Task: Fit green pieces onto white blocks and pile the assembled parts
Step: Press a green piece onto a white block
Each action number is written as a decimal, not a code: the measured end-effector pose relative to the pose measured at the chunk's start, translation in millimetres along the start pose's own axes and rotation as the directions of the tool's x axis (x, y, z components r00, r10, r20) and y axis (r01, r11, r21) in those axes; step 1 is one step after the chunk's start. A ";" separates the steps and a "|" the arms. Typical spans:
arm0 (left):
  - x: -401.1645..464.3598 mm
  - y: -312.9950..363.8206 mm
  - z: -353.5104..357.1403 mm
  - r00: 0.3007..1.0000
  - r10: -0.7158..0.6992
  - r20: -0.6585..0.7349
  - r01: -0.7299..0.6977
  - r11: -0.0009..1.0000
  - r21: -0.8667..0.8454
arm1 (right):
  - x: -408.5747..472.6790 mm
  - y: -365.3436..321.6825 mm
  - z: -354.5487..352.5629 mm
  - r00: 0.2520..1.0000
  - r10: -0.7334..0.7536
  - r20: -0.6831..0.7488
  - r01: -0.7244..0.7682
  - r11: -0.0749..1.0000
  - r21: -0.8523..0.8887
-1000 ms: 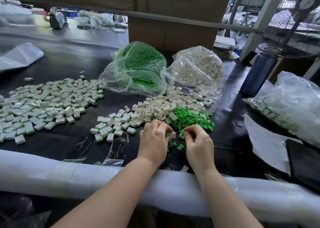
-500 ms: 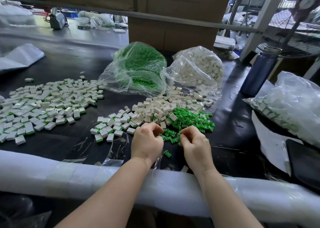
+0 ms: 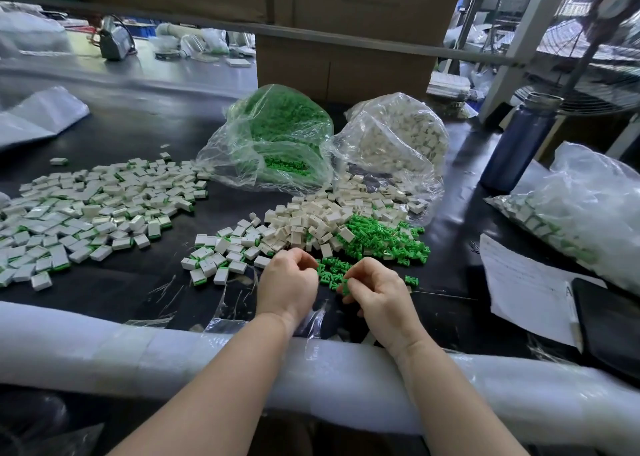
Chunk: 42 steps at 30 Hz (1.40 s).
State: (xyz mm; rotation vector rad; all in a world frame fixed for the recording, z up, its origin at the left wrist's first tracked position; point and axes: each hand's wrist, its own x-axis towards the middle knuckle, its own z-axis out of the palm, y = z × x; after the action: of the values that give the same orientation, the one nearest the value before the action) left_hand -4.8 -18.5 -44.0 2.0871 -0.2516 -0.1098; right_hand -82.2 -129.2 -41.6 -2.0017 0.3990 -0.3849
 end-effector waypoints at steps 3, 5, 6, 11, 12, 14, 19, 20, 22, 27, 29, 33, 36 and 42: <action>-0.1 -1.2 1.3 0.992 0.096 0.077 -0.106 0.984 0.145 | 0.8 3.1 -0.6 0.998 -0.024 -0.052 0.022 0.999 -0.050; -0.6 -1.1 1.0 0.984 0.146 0.098 -0.159 0.977 0.142 | 1.2 3.3 -1.4 0.996 -0.038 -0.082 0.034 0.998 -0.052; -1.3 -0.9 0.9 0.979 0.171 0.107 -0.183 0.976 0.115 | 1.5 3.2 -1.8 0.994 -0.042 -0.099 0.038 0.998 -0.046; -4.0 1.0 1.9 0.971 0.210 0.111 -0.208 0.978 -0.033 | 3.2 4.5 -3.9 0.982 -0.073 -0.176 0.066 0.997 -0.048; -3.5 0.9 2.2 0.972 0.205 0.114 -0.204 0.979 -0.026 | 3.0 4.7 -4.2 0.981 -0.078 -0.180 0.072 0.997 -0.041; -3.2 0.8 2.4 0.971 0.207 0.118 -0.211 0.977 0.026 | 2.9 5.6 -4.2 0.980 -0.081 -0.183 0.077 0.997 -0.028; -4.9 3.5 -0.7 0.975 0.216 0.045 -0.219 0.971 0.092 | 5.5 10.0 -5.3 0.979 -0.075 -0.192 0.066 0.997 -0.051; -5.7 4.6 -1.3 0.975 0.216 0.059 -0.221 0.972 0.084 | 5.8 10.1 -5.7 0.978 -0.071 -0.197 0.064 0.997 -0.042; -7.6 5.8 0.1 0.959 0.236 0.155 -0.251 0.964 0.086 | 5.8 9.7 -6.2 0.977 -0.052 -0.208 0.052 0.999 -0.005; -7.8 2.7 3.5 0.915 0.301 0.270 -0.350 0.924 0.156 | 5.7 6.7 -8.7 0.979 0.013 -0.206 0.024 0.984 0.176; -7.2 1.1 3.5 0.914 0.315 0.257 -0.357 0.924 0.139 | 5.1 5.3 -10.1 0.981 0.041 -0.188 0.011 0.963 0.268; -7.6 1.8 4.6 0.909 0.335 0.246 -0.364 0.928 0.080 | 3.6 4.7 -11.4 0.985 0.085 -0.150 -0.023 0.928 0.373; -7.4 3.5 3.4 0.914 0.337 0.226 -0.343 0.939 -0.011 | 3.5 4.9 -11.4 0.988 0.065 -0.142 -0.010 0.935 0.356; -7.6 4.6 0.3 0.922 0.289 0.259 -0.227 0.943 -0.244 | 2.6 4.0 -12.9 0.985 0.014 -0.174 0.037 0.958 0.284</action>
State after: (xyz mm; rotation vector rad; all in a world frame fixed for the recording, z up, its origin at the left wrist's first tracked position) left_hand -12.9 -19.3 -40.3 1.8040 -0.6668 -0.2730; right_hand -85.9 -142.2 -39.4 -1.6938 0.4151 -0.5939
